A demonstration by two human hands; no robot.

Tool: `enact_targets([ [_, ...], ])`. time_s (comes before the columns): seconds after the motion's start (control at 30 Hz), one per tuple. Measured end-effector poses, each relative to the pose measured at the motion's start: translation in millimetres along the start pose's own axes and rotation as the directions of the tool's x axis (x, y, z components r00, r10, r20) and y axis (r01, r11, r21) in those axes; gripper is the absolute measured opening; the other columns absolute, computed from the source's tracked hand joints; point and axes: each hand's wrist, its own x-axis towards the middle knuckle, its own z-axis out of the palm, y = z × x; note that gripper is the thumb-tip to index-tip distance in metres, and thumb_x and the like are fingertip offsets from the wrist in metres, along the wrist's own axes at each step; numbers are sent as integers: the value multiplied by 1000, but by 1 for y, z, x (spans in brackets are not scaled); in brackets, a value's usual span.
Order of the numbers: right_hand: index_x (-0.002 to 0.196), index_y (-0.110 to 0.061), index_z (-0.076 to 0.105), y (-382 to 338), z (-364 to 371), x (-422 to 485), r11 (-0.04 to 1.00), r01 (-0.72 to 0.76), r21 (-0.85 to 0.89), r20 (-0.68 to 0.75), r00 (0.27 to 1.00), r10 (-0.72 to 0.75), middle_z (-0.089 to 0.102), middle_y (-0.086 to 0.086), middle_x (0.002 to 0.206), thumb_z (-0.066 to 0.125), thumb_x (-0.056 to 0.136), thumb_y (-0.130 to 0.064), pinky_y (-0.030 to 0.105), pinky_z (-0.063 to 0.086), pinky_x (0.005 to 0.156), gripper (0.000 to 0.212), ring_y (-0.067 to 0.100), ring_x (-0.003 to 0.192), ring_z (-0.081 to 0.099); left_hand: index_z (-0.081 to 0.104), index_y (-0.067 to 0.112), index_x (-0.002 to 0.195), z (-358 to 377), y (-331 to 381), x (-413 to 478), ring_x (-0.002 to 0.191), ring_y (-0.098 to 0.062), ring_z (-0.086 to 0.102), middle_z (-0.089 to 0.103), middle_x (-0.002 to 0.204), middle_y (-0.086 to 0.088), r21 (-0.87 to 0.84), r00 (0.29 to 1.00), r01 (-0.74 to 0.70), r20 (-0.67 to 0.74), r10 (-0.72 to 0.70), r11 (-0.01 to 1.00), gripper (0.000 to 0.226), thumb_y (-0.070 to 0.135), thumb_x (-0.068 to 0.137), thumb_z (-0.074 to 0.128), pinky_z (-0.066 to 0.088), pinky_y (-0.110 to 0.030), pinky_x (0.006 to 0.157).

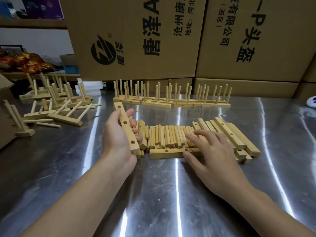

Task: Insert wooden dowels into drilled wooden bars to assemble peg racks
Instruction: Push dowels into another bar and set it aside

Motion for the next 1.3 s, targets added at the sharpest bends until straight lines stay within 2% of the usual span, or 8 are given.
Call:
enact_targets([
  [0.23,141,-40,63,-14,-10,-2,997,55,50,-96,994,-50,51,-18,144,55,97,-58,35,27,109,48,9,141,32,74,15,120,1,3,-2,51,-4,46,53,62,7,-1,998,-40,-43,40,999,40,43,110,47,37,-17,44],
  [0.47,162,-42,36,-37,-13,20,989,136,-59,129,983,-128,32,-18,162,58,99,-62,40,24,121,69,12,150,16,74,14,120,2,2,-4,50,-4,45,51,62,6,-12,998,-22,-51,21,1000,40,42,110,47,36,-17,43],
  [0.7,121,-32,78,-37,-5,21,966,242,-95,-16,970,-244,63,-12,131,74,96,-39,35,44,102,26,14,128,51,77,15,116,2,4,-3,52,-5,47,54,63,6,-6,998,-15,-59,15,1000,41,43,110,47,38,-18,44],
  [0.87,110,-27,80,-35,2,17,950,292,-107,-109,947,-303,68,-8,119,82,90,-30,37,50,95,21,19,117,59,76,13,115,4,2,-3,50,-6,46,54,62,6,1,998,-6,-59,6,1000,41,42,110,48,38,-19,43],
  [1.07,106,-22,82,-33,7,14,933,352,-79,-253,898,-360,73,-7,109,75,95,-27,37,49,88,14,19,106,64,76,12,116,0,-1,0,49,-5,46,53,62,6,-6,999,22,-40,-22,1000,41,42,109,48,36,-18,43],
  [1.13,108,-24,80,-33,2,13,945,322,65,-381,883,-275,74,-11,106,72,97,-29,34,50,87,14,13,102,65,77,13,116,-1,-2,1,49,-5,46,54,63,5,-9,999,48,-11,-48,999,41,43,109,49,37,-18,42],
  [1.2,109,-32,76,-34,-7,10,884,248,397,-463,885,-41,75,-17,103,71,99,-31,25,52,83,12,9,99,69,75,12,117,-1,-4,2,49,-4,47,54,64,5,22,997,53,47,-54,998,37,41,108,54,37,-18,41],
  [1.3,110,-33,79,-32,-18,8,569,145,810,-345,902,261,80,-7,103,73,98,-29,21,57,80,14,16,99,76,72,12,115,0,-12,2,50,-5,46,55,70,2,154,993,36,108,-53,987,25,32,100,70,38,-19,40],
])
